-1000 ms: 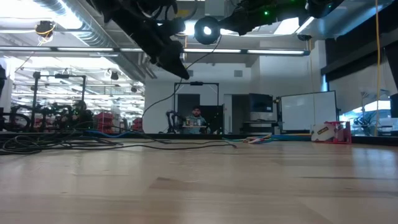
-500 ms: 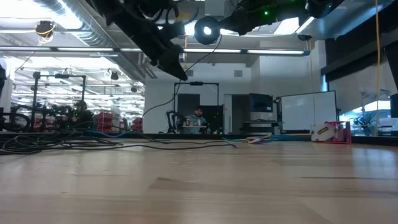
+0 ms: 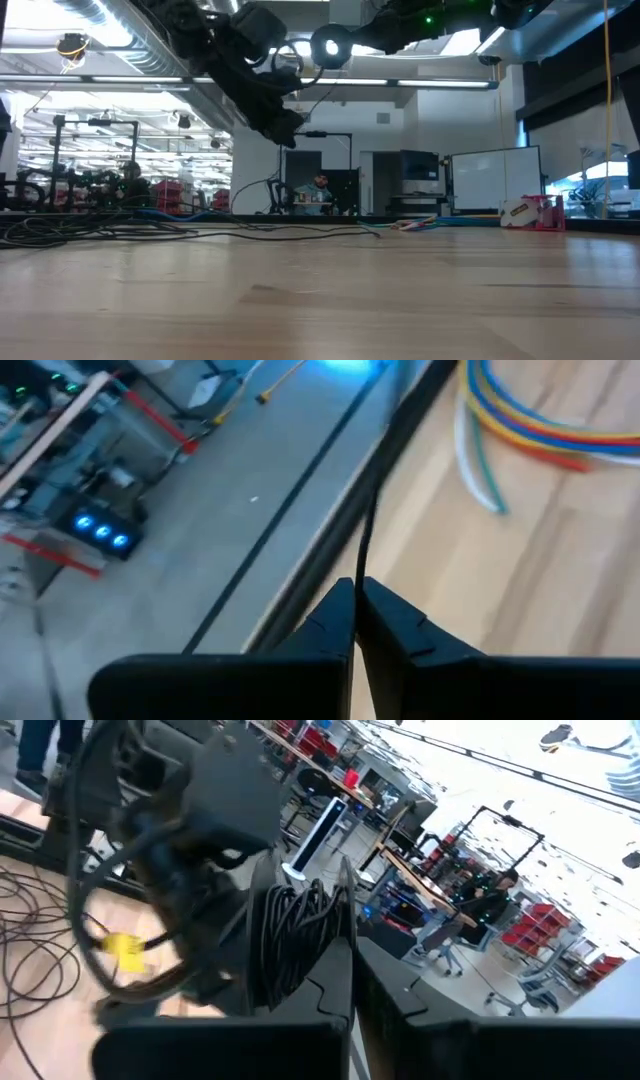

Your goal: Coiling cords

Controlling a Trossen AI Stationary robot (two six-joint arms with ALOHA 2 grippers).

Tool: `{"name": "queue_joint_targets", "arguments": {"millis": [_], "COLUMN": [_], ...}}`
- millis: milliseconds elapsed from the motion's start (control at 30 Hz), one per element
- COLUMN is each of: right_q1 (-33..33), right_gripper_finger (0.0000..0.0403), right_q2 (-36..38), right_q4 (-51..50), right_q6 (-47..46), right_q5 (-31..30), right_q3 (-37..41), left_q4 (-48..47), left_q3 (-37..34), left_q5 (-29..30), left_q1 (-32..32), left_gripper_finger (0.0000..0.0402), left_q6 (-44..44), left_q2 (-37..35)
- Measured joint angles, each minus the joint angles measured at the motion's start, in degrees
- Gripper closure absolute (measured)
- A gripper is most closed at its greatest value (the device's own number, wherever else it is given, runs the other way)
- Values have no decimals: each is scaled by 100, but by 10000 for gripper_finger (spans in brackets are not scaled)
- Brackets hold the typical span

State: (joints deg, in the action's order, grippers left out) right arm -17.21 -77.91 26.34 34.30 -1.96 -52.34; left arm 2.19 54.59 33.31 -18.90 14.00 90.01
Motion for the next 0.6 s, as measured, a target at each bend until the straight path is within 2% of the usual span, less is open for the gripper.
{"name": "queue_joint_targets", "arguments": {"millis": [200, 367, 600], "right_q1": [-2, -2, -2], "right_gripper_finger": [393, 393, 393], "right_q2": [0, 0, 0], "right_q4": [-211, -430, -631], "right_q6": [83, 354, 500], "right_q5": [-126, -541, -599], "right_q3": [0, -2, -2], "left_q4": [-62, -448, -743], "left_q3": [0, 2, 0], "left_q5": [203, 219, 215], "left_q1": [-194, -109, -93], "left_gripper_finger": [398, 398, 396], "left_q6": [312, 337, 308], "left_q2": [-300, -981, -1905]}}
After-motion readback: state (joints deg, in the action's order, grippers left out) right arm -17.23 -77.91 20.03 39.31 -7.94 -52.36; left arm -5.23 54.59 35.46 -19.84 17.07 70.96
